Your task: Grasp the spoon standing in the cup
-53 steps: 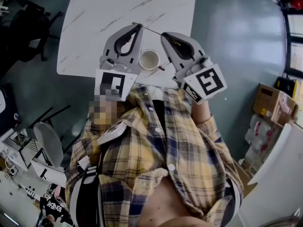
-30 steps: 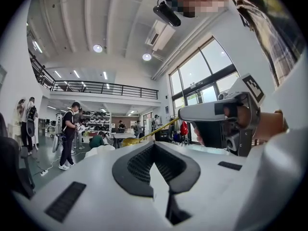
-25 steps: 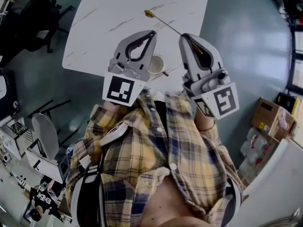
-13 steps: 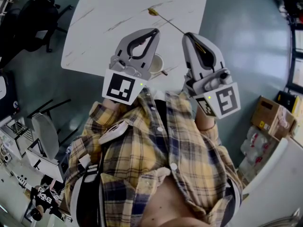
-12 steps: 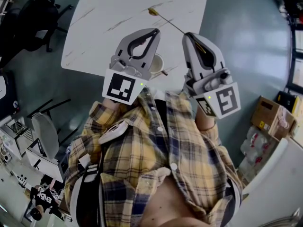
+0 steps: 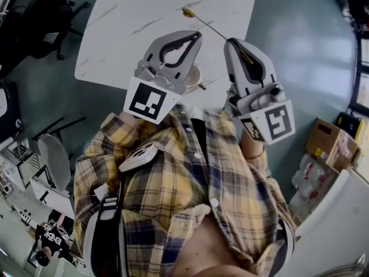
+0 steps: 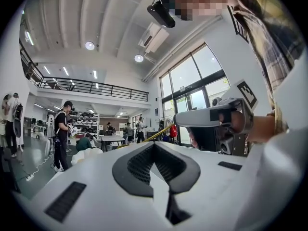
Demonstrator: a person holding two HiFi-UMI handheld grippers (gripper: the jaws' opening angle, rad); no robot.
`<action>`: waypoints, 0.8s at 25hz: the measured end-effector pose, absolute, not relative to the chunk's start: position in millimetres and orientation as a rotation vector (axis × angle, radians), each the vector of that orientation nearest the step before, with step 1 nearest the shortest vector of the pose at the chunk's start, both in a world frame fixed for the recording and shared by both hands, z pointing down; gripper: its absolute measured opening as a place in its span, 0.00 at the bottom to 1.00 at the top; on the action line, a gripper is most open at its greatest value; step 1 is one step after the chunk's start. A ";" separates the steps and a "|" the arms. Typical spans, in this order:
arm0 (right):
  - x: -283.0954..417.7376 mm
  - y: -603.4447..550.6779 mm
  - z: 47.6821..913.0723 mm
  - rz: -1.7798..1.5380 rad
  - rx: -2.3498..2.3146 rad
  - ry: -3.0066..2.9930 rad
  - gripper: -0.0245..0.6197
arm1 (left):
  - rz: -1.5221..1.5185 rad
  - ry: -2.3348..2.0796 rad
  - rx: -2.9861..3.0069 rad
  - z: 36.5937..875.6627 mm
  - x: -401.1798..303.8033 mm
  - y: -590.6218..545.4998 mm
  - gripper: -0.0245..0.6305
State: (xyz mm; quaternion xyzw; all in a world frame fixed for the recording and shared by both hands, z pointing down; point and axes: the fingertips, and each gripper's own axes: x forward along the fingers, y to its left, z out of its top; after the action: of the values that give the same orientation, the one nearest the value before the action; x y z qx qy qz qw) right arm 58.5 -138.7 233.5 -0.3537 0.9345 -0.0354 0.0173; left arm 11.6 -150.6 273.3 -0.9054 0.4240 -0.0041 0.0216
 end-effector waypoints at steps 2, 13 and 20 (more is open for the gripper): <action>59.2 -138.9 233.5 -0.108 -1.099 2.905 0.09 | -0.014 1.287 -2.797 271.2 12.9 -149.3 0.06; 62.4 -136.9 235.2 -0.104 -1.108 2.903 0.09 | -0.029 1.187 -2.827 270.3 19.0 -145.5 0.06; 62.9 -137.6 235.7 -0.103 -1.119 2.910 0.09 | -0.043 1.120 -2.803 265.4 23.3 -143.6 0.06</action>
State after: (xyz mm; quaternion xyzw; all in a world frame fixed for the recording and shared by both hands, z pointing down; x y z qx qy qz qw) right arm 62.9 -137.6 235.7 -0.3588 0.9328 -0.0329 0.0108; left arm 23.3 -143.6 265.4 -0.9267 0.3704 -0.0142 0.0612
